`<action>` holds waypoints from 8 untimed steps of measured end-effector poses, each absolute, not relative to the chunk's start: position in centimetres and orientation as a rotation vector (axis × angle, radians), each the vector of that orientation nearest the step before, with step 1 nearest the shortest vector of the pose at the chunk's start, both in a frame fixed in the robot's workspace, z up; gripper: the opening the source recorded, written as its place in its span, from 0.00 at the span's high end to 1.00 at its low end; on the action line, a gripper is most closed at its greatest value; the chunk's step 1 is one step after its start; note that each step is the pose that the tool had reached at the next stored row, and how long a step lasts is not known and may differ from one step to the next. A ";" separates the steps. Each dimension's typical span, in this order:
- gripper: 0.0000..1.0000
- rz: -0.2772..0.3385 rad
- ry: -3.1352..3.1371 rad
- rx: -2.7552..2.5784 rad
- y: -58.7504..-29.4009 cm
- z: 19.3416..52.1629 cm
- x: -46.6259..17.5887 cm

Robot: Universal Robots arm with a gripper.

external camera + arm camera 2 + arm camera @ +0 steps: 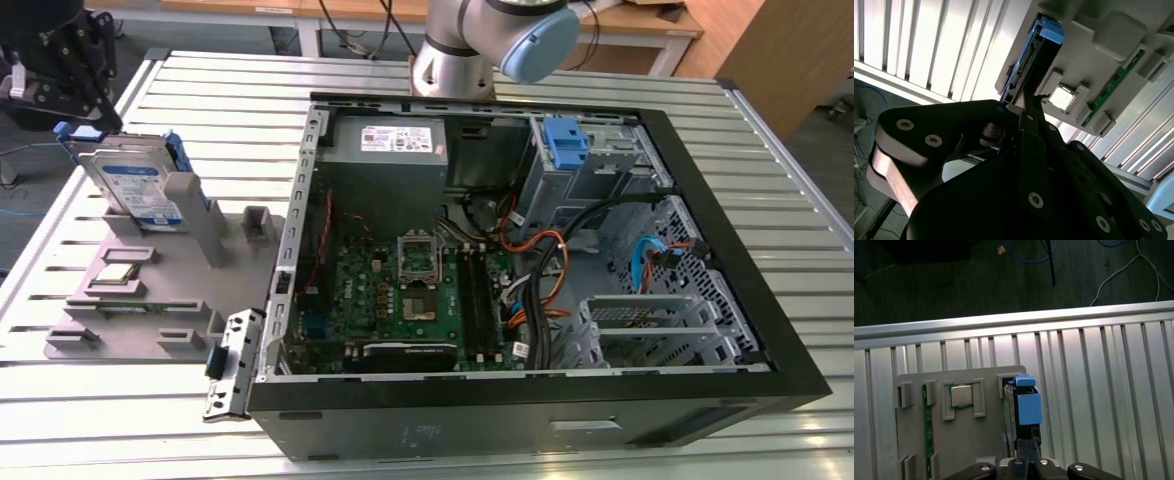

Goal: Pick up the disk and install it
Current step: 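Pick up the disk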

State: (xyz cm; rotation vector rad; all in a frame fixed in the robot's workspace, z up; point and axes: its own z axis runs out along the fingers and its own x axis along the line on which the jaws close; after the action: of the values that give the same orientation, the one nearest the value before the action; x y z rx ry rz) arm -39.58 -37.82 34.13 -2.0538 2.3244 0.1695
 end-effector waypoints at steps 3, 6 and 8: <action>0.90 0.165 2.310 -2.066 -37.8 34.1 -39.6; 0.90 0.164 2.305 -2.071 -37.8 34.1 -39.6; 0.90 0.160 2.302 -2.071 -37.8 34.0 -39.6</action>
State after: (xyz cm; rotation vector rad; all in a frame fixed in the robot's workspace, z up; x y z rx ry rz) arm -39.60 -37.81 34.04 -2.0712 2.3020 0.1605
